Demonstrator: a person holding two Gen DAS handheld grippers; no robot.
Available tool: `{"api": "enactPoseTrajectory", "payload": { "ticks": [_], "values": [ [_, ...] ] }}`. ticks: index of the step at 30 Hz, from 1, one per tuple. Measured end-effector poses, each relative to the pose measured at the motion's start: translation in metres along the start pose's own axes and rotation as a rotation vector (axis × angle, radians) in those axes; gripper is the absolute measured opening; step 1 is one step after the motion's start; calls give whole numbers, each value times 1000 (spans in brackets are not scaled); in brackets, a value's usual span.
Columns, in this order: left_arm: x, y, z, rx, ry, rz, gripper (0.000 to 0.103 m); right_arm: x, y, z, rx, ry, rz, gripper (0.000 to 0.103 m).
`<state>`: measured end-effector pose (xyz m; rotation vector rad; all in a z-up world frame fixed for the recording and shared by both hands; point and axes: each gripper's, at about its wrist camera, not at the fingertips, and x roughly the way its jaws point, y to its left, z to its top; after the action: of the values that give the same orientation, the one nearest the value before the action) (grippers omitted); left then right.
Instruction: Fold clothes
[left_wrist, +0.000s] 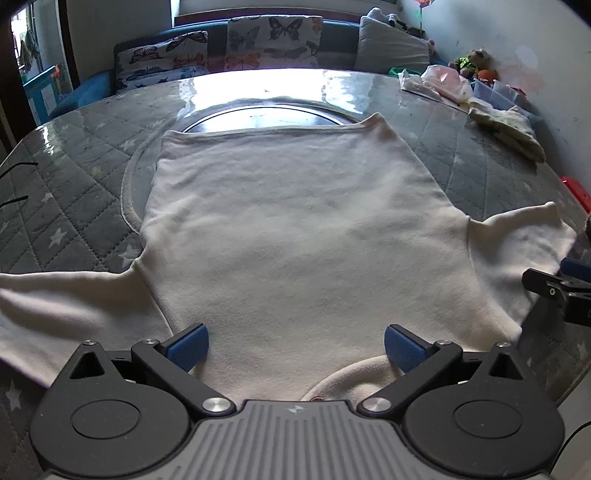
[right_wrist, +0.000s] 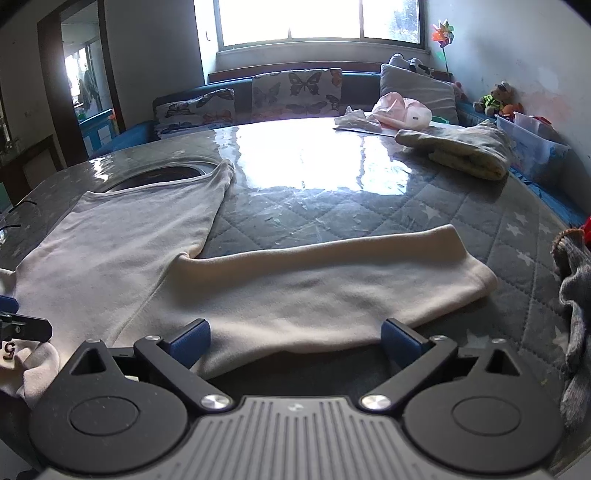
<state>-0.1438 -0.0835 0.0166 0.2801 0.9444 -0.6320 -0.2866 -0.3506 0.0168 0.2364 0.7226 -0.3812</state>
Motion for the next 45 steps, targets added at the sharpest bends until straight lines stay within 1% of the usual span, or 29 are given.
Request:
{"api": "enactPoseTrajectory", "payload": {
  "ticks": [14,45],
  "values": [
    [4,-6,0,11,3,41,103,1,1,-4,-13,10,-17,103],
    [4,-8,-1,6,0,55,103,-1,2,-6,-27,13,-26,103]
  ]
}}
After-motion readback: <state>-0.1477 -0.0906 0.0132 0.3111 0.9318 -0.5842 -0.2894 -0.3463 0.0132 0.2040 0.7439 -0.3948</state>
